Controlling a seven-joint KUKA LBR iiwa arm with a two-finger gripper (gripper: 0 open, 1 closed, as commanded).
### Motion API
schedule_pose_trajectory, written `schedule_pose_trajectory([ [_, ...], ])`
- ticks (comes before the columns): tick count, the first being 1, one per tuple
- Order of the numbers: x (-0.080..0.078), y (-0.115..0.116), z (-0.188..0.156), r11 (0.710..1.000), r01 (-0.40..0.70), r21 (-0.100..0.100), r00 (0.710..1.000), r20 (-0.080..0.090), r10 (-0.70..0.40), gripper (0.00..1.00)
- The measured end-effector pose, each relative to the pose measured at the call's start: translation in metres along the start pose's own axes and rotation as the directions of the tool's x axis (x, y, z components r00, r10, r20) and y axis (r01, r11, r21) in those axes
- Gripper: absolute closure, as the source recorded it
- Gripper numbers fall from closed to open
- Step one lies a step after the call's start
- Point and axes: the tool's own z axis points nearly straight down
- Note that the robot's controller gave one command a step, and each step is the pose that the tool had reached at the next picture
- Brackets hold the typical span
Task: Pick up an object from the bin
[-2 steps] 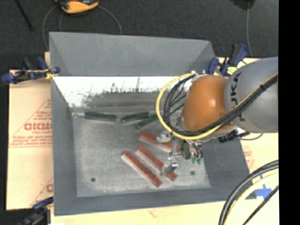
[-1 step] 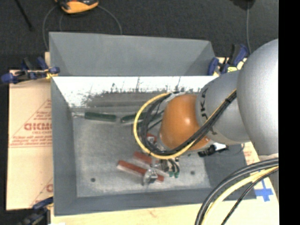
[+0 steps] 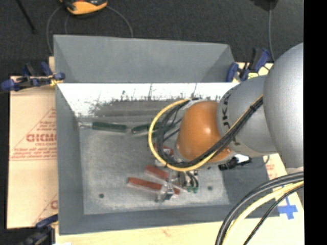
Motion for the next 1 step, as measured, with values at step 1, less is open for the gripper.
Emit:
schedule_pose_trajectory([
  [1, 0.0036, -0.0008, -0.0125, 0.969, -0.248, 0.002, 0.969, -0.007, 0.248, 0.00],
])
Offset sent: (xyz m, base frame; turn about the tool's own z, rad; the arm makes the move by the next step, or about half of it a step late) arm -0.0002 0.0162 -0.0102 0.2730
